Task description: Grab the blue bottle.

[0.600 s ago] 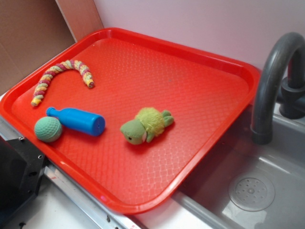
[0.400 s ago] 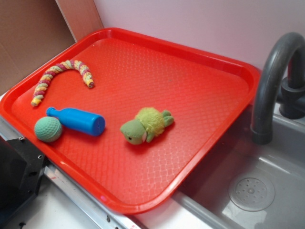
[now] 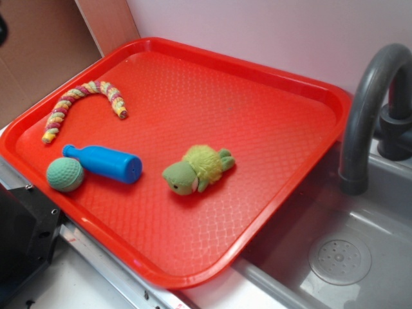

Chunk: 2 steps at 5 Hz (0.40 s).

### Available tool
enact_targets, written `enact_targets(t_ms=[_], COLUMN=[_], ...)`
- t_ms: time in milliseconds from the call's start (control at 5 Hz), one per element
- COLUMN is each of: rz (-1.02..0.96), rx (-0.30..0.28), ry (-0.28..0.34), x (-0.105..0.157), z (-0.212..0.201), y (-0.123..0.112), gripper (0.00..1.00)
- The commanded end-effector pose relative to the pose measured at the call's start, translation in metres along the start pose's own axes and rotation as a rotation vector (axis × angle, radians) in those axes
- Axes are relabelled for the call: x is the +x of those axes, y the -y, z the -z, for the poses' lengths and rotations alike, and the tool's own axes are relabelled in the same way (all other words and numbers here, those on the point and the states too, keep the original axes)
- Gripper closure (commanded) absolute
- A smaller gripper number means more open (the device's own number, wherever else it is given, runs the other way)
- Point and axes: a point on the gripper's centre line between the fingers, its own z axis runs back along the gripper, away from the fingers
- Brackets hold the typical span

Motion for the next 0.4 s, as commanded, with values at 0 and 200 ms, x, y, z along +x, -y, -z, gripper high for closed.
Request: enact_targets(t_ms=[0, 200], rz=[0.501, 0.738], rx=[0.035, -0.067], ry=[0.146, 0.149], x=[0.032, 0.012], z=[0.021, 0.033], y=[0.040, 0.057], gripper=[0.00, 0.00])
